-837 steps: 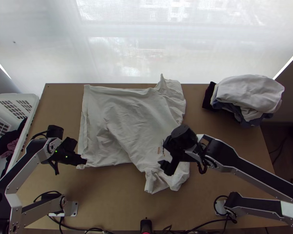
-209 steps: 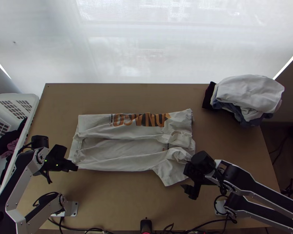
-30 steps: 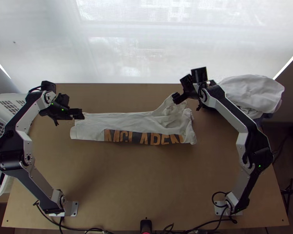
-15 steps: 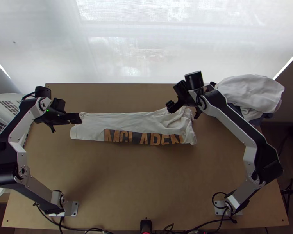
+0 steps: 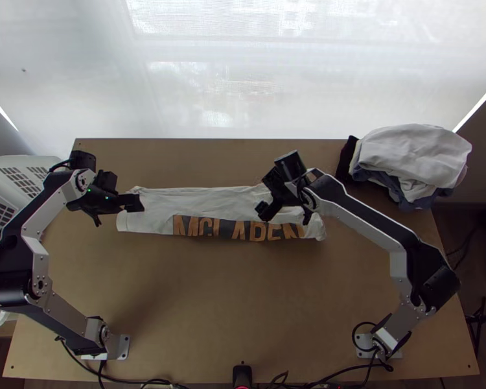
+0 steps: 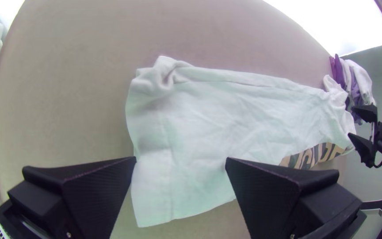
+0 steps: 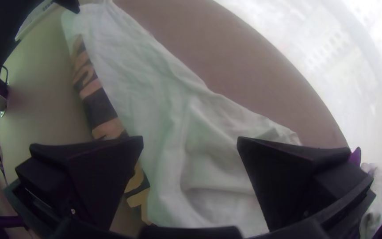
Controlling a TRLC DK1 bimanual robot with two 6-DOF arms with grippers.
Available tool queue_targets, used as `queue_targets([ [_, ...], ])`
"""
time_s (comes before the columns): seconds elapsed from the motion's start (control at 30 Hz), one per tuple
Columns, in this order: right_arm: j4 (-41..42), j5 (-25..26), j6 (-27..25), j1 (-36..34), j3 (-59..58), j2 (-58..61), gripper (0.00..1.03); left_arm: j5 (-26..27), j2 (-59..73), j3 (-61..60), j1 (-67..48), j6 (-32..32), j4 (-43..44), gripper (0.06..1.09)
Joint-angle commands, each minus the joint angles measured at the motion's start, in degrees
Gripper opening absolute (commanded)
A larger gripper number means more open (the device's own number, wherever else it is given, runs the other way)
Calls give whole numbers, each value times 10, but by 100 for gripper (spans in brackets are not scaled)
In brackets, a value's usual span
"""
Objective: Fold the t-shirt
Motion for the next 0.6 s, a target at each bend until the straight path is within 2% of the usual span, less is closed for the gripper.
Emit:
queue_targets([
  [0.0,23,0,-3,19,-22,43,99,0,18,-1,-11,-10,5,103],
  [0.57,78,1,-6,6,-68,102,99,-20,63,0,-37,-15,24,103],
])
